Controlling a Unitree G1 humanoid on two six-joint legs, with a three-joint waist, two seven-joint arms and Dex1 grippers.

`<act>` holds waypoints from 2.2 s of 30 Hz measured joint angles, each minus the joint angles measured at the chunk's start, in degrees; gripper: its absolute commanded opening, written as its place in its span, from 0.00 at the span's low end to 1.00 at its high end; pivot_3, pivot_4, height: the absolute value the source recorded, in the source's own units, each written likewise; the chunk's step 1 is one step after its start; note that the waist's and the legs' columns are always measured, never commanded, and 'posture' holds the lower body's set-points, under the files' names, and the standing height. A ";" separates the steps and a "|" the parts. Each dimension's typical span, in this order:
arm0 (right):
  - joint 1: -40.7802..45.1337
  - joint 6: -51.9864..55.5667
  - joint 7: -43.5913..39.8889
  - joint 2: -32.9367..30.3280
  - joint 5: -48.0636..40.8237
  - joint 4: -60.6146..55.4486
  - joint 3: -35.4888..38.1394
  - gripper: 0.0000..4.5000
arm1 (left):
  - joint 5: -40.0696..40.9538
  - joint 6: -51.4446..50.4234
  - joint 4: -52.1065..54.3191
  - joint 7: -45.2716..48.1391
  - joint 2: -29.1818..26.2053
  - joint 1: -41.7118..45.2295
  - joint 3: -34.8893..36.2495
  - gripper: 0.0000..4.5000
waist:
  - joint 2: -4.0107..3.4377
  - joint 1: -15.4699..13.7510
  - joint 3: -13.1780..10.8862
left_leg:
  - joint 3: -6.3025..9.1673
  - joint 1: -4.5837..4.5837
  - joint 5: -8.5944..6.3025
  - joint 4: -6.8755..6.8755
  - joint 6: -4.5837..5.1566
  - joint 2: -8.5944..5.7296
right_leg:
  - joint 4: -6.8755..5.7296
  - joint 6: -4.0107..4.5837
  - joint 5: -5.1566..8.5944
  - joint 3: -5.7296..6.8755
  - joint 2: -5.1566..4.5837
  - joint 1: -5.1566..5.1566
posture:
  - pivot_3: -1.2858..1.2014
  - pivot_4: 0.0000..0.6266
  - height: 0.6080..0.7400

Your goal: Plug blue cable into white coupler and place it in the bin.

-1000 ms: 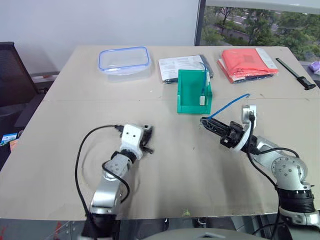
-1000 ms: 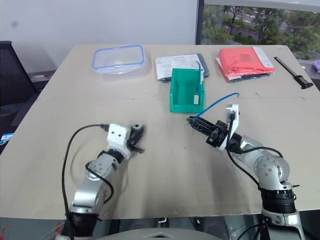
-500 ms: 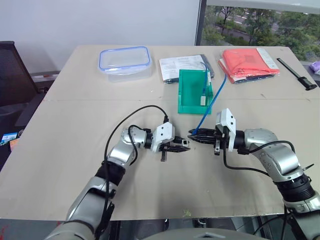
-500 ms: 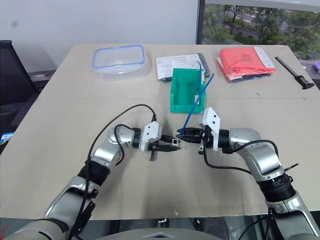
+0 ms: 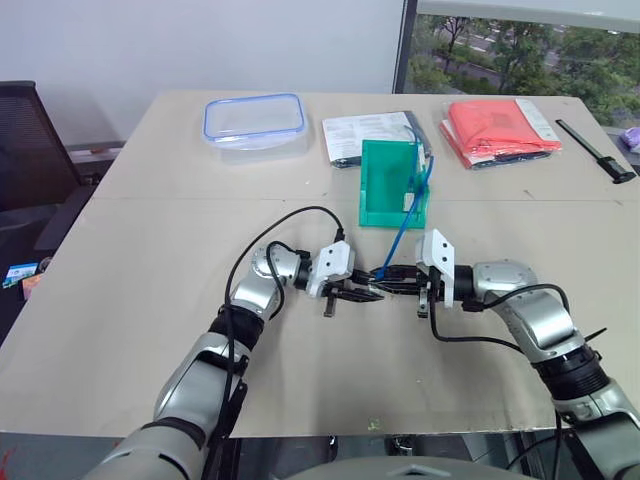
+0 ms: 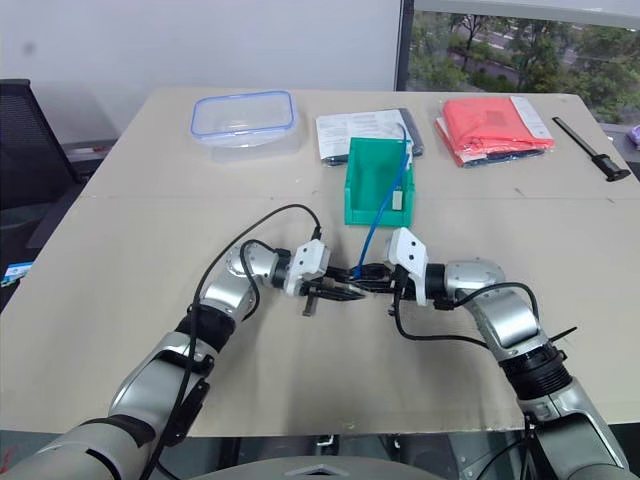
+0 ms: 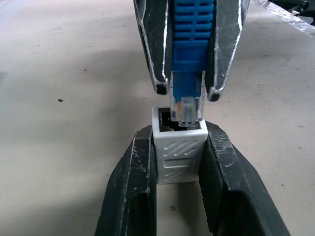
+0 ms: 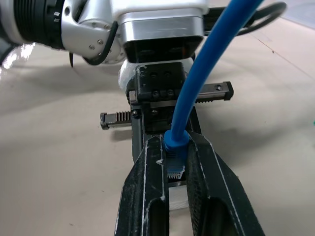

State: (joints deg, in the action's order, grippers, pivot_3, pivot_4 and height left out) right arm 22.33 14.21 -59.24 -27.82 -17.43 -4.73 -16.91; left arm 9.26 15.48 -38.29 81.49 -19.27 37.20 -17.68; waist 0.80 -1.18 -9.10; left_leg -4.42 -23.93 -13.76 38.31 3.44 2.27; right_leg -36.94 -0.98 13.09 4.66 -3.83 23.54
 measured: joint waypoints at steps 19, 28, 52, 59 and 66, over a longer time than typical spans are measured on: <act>4.03 -1.39 -3.62 -0.26 6.13 5.80 -4.55 0.00 | -1.58 0.49 -1.09 -0.31 0.61 -0.21 0.36 0.13 | -0.09 0.35 0.96 | 0.03 0.21 0.00 0.00 0.00 0.04 | -0.06 0.12 0.07 0.03 0.00 -0.15 | 0.52 0.24 0.97; 1.30 0.65 -1.78 6.14 1.64 9.17 0.04 0.00 | -2.33 -2.69 -0.29 -0.53 0.43 -1.58 1.31 0.50 | -0.12 0.66 1.96 | 0.09 0.20 -0.01 0.00 -0.01 0.15 | -0.10 0.23 0.12 0.03 -0.15 -0.11 | 0.52 0.24 0.97; 45.95 25.61 11.76 8.87 -2.12 47.64 12.09 0.38 | 10.62 -78.50 61.73 -47.20 -0.48 0.03 21.58 0.91 | -0.23 1.70 -0.12 | 0.02 -0.05 0.08 -0.22 -0.15 -0.02 | -0.15 -0.09 0.03 -0.48 0.11 0.15 | 0.52 0.24 0.97; 54.16 7.08 22.97 10.74 5.62 67.29 14.61 0.99 | 12.93 -85.53 64.68 -54.07 1.27 0.85 22.57 0.91 | -0.18 1.81 -0.40 | -0.17 -0.06 0.21 -0.68 -0.38 -0.02 | -0.01 -0.14 0.06 -0.64 0.00 0.35 | 0.52 0.24 0.97; 42.59 9.54 18.97 2.95 5.47 49.50 16.52 0.99 | 15.16 -83.29 70.28 -55.56 -0.86 -7.53 25.91 0.91 | -0.17 1.61 -0.40 | -0.17 -0.02 0.25 -0.94 -0.47 -0.02 | 0.13 -0.15 0.07 -0.62 -0.25 0.33 | 0.52 0.24 0.97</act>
State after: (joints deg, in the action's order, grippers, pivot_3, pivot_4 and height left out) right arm 64.92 23.74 -40.27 -24.87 -11.96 44.77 -0.39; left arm 24.43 -67.82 31.99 25.93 -20.12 29.67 8.23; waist 0.64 0.43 -9.49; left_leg -4.59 -23.95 -13.51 37.37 2.97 2.25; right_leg -36.81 -1.13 13.16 4.04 -4.07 23.87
